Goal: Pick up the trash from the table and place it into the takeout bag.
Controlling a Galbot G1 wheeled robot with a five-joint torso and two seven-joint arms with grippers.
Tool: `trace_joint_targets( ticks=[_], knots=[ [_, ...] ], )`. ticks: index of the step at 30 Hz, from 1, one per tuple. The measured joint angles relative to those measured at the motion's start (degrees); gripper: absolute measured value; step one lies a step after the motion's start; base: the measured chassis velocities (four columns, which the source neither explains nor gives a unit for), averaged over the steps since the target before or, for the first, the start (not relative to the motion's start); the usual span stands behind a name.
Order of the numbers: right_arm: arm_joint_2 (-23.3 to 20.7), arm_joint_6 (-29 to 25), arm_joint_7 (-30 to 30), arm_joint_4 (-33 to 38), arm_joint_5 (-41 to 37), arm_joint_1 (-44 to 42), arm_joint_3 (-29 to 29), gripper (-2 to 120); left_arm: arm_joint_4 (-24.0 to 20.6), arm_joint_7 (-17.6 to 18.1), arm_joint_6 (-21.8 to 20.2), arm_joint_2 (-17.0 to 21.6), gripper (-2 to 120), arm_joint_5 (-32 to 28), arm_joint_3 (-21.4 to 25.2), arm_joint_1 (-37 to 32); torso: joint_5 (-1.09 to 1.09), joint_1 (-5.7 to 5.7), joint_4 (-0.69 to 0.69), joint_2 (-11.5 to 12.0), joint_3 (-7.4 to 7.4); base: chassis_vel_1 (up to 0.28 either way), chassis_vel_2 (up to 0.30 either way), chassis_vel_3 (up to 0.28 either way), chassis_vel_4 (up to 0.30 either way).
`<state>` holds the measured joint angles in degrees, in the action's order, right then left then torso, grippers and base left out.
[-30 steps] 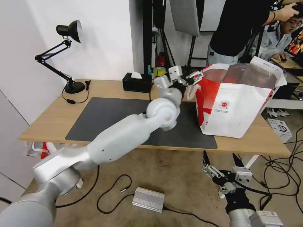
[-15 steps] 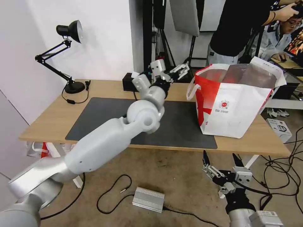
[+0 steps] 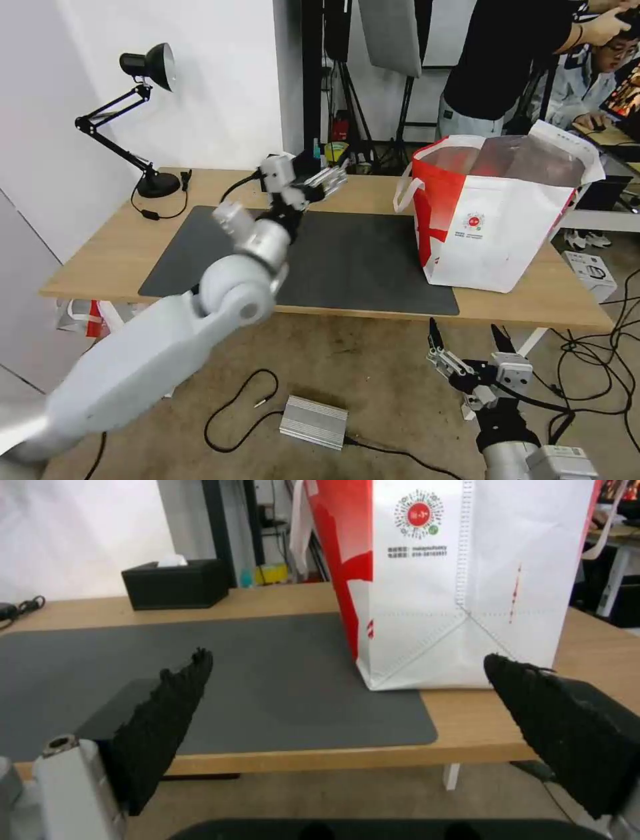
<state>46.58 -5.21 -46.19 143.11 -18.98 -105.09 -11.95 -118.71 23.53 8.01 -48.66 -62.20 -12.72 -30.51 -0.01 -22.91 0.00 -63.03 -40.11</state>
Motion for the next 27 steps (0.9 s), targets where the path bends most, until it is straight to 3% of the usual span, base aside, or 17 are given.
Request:
trace_joint_targets(
  ticks=[9, 13, 18, 27],
  knots=[
    [0.0, 0.0, 0.0, 0.0, 0.0, 0.0, 0.0, 100, -4.6, -1.1, 0.0, 2.8, 100, 1.5, 6.4, -7.9, 0.00, 0.00, -0.01, 0.0, 0.00, 0.000, 0.000, 0.000, 0.000],
    [0.0, 0.0, 0.0, 0.0, 0.0, 0.0, 0.0, 100, -8.1, -2.7, -0.1, 4.3, 100, 3.8, 12.2, -15.2, 0.00, 0.00, 0.00, 0.0, 0.00, 0.000, 0.000, 0.000, 0.000],
    [0.0, 0.0, 0.0, 0.0, 0.0, 0.0, 0.0, 100, -11.8, -3.7, -0.1, 4.5, 100, 7.0, 17.0, -22.9, 0.00, 0.00, 0.00, 0.0, 0.00, 0.000, 0.000, 0.000, 0.000],
    [0.0, 0.0, 0.0, 0.0, 0.0, 0.0, 0.0, 100, -14.6, -3.9, 0.8, 2.9, 100, 14.5, 20.4, -32.1, 0.01, 0.00, 0.00, 0.0, 0.00, 0.000, 0.000, 0.000, 0.000]
  ],
)
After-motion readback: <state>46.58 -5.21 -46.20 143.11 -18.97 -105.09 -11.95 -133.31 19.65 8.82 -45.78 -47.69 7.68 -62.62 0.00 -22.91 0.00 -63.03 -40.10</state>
